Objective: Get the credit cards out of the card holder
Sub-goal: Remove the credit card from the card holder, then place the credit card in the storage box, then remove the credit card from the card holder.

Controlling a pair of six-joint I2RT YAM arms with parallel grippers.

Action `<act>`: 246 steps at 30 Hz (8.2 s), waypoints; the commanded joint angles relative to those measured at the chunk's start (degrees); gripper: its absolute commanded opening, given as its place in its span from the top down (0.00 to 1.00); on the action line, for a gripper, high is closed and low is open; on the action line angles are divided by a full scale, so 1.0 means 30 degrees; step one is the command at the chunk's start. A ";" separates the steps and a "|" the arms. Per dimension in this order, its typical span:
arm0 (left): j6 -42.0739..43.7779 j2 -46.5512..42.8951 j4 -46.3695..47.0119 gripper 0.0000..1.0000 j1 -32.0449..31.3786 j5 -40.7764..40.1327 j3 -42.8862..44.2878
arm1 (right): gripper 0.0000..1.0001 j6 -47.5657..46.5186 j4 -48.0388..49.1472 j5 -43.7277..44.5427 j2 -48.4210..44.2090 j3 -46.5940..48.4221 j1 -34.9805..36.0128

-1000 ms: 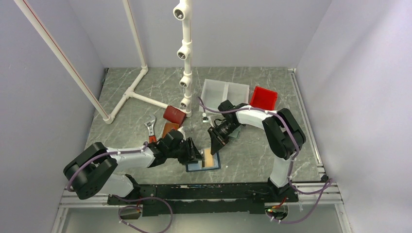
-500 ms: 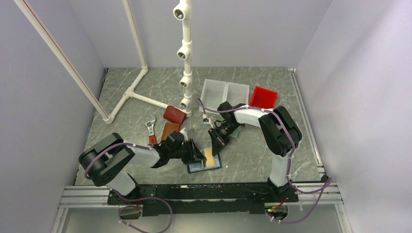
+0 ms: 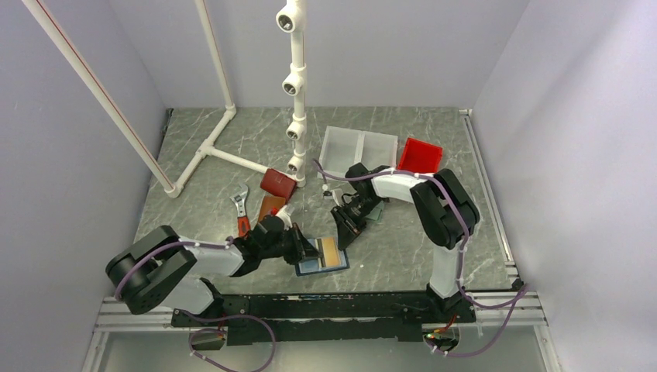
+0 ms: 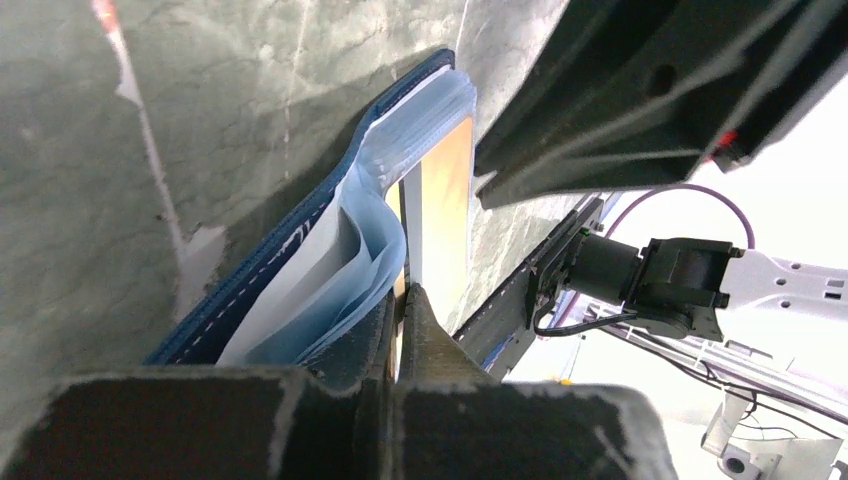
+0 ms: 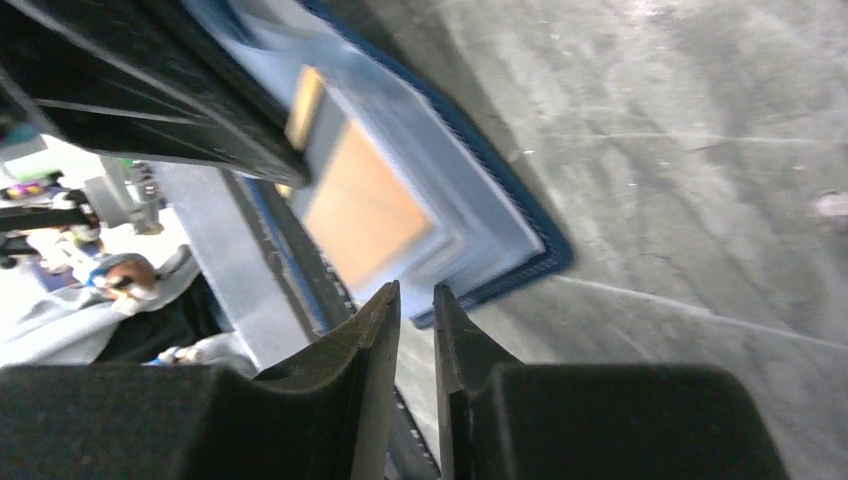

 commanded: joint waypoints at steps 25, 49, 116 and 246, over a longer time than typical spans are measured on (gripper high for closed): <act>1.1681 -0.6222 -0.1882 1.00 -0.0170 0.2355 0.0625 | 0.30 -1.1928 -0.1566 -0.3305 -0.7285 -0.0997 -0.0451; 1.3333 -0.5685 -0.2717 1.00 -0.1643 0.0366 0.1272 | 0.19 -1.2875 0.0338 -0.3358 -0.7378 -0.2769 -0.0980; 2.1619 -1.0209 -2.1801 0.02 0.3283 -0.2548 1.0802 | 1.00 -1.5829 0.7800 1.5036 -0.8137 0.0693 -1.0419; 0.8731 0.2611 -1.8120 0.01 -0.8838 -1.2298 1.3668 | 0.00 -0.6411 0.4518 -0.3548 -1.7657 -0.6624 -1.1402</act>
